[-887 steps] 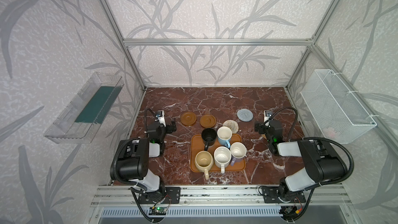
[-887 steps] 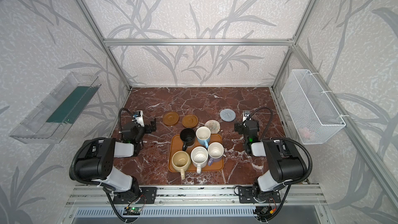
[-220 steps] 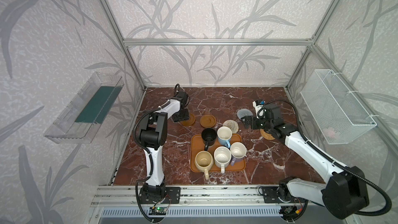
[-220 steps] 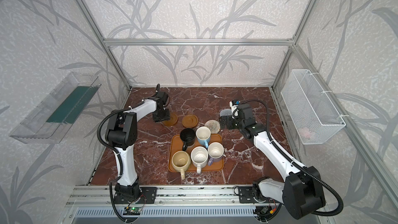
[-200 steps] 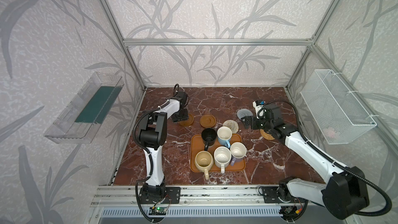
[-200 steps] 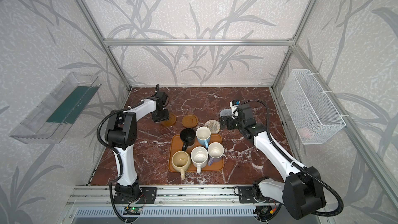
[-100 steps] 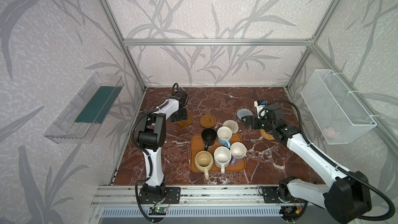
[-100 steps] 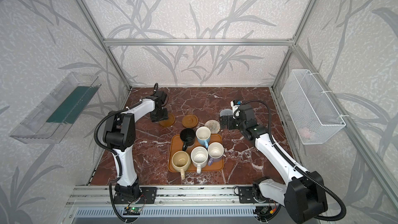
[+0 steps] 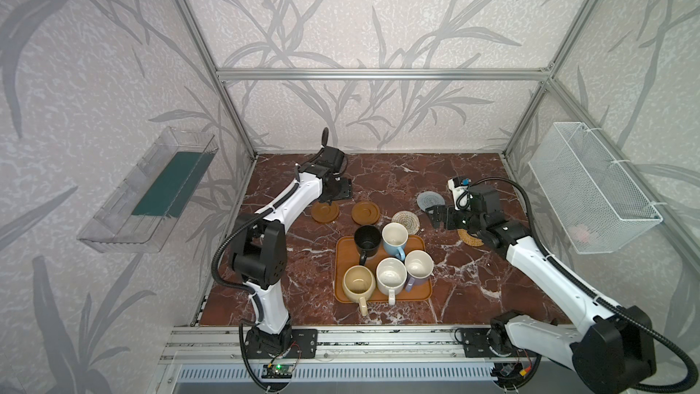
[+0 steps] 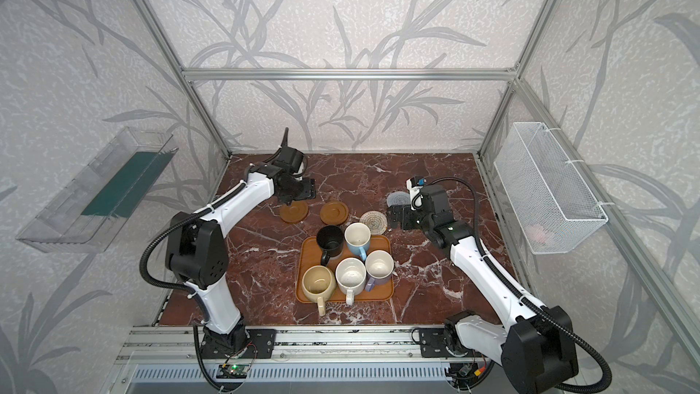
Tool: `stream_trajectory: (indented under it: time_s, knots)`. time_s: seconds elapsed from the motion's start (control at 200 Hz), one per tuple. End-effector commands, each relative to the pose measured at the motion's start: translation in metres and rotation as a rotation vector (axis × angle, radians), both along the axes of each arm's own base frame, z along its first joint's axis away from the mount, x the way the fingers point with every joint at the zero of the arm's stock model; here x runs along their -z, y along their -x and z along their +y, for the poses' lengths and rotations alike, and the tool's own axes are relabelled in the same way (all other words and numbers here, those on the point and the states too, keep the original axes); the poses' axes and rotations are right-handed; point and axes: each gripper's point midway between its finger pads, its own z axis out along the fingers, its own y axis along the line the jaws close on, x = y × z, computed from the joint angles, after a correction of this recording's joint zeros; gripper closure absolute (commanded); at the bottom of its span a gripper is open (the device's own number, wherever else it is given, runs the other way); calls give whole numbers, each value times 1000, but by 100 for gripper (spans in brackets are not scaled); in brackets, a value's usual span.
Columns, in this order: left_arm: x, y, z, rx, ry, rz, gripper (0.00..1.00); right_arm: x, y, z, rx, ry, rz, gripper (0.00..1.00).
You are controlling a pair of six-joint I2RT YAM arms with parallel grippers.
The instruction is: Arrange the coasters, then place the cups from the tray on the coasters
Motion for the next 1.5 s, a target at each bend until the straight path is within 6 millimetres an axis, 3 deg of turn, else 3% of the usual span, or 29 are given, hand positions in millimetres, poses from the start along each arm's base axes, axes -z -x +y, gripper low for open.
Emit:
stream_trajectory:
  time_s: [0.0,0.22,0.445,0.635,0.785,0.945,1.15,1.495]
  knots:
    - [17,-2,-20,63,8,47,28,-19,3,8,-45,-29,-39,1]
    - [52,-5,-42,114,-26,108,28,-16,4,7,-46,-27,-44,1]
    - [86,-6,-43,120,-105,163,28,-8,6,7,-50,-16,-28,1]
    - [99,-9,-44,130,-146,184,31,2,5,7,-50,-10,-17,1]
    - [109,-7,-41,123,-175,206,40,6,3,8,-57,-5,-5,1]
    - [113,-8,-28,90,-232,214,48,11,1,12,-69,-14,10,1]
    - [103,-13,-11,45,-290,200,51,20,-3,17,-71,-26,45,1]
    - [95,-14,-2,24,-284,195,57,40,-14,15,-17,-3,129,0]
